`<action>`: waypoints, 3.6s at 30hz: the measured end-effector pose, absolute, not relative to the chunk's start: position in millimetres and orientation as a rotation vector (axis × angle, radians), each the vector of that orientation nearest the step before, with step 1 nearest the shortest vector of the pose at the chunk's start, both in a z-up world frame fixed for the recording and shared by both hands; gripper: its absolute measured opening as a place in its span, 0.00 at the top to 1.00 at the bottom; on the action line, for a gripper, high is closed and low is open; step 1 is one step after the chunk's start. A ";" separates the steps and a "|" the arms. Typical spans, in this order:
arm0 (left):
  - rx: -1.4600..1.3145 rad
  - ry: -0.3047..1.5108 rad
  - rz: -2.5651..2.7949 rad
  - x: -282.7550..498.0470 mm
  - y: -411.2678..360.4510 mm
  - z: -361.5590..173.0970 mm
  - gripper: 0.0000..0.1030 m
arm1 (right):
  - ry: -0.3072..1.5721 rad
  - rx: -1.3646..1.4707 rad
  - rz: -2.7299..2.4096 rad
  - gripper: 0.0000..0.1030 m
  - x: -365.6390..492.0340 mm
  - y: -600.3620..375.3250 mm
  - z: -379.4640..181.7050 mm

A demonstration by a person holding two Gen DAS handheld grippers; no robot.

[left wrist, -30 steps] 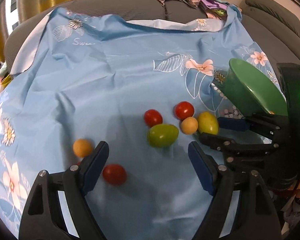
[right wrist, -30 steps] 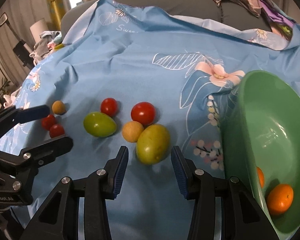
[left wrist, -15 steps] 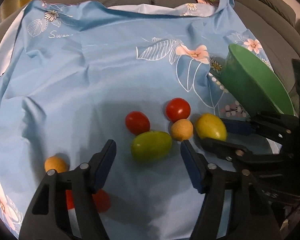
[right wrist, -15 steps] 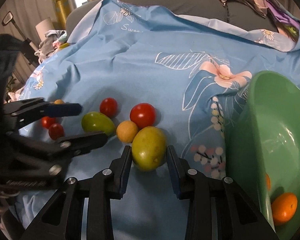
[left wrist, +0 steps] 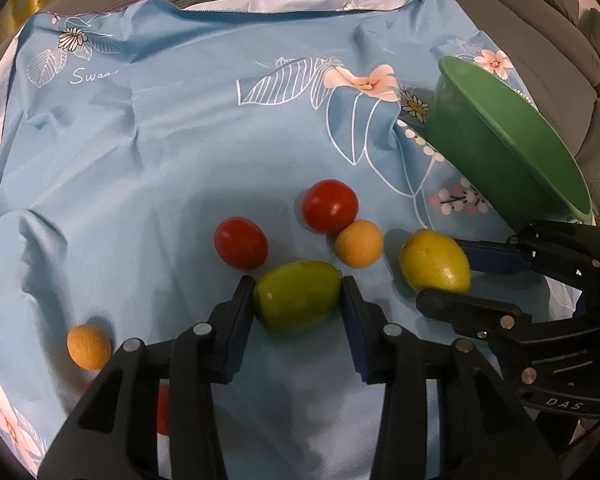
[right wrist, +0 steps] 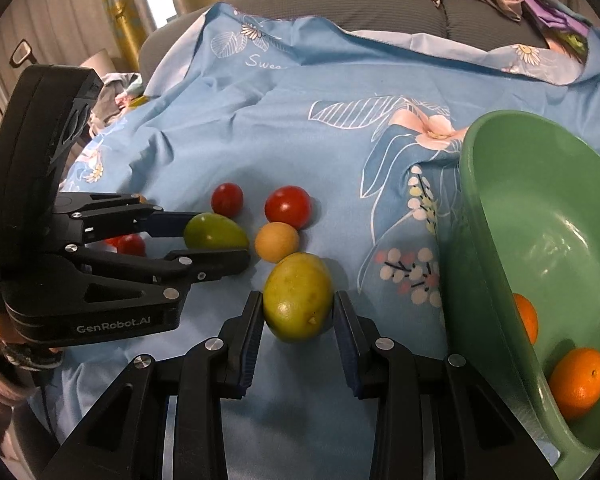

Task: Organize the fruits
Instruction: 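Carry the lime with the right gripper and release it into the green bowl, then move the right gripper to the small yellow fruit and close on it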

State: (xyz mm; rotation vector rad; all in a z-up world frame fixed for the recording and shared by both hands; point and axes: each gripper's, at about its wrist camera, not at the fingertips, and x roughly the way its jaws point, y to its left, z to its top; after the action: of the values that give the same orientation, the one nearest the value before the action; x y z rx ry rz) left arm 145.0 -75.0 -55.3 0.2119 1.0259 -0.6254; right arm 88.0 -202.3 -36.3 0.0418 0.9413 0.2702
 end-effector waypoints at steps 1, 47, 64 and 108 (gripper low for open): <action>0.206 1.026 -0.622 144.4 -75.0 -54.6 0.59 | 0.939 0.044 0.270 0.64 86.3 -202.5 -35.5; 0.187 0.845 -0.754 67.6 -153.3 46.3 0.59 | 0.667 0.166 0.145 0.64 4.8 -291.5 40.1; 0.257 0.896 -0.813 82.9 -217.0 23.0 0.59 | 0.694 0.217 0.013 0.64 6.8 -338.3 20.3; 0.055 0.943 -0.419 -5.8 -18.3 22.4 0.02 | 0.720 0.072 0.114 0.55 -32.4 -239.5 53.7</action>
State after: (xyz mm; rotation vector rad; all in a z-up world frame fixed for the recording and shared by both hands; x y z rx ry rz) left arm -5.8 -18.3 22.4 0.0550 0.9425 -0.4190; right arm -32.4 -239.5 53.7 0.0721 0.7196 0.1144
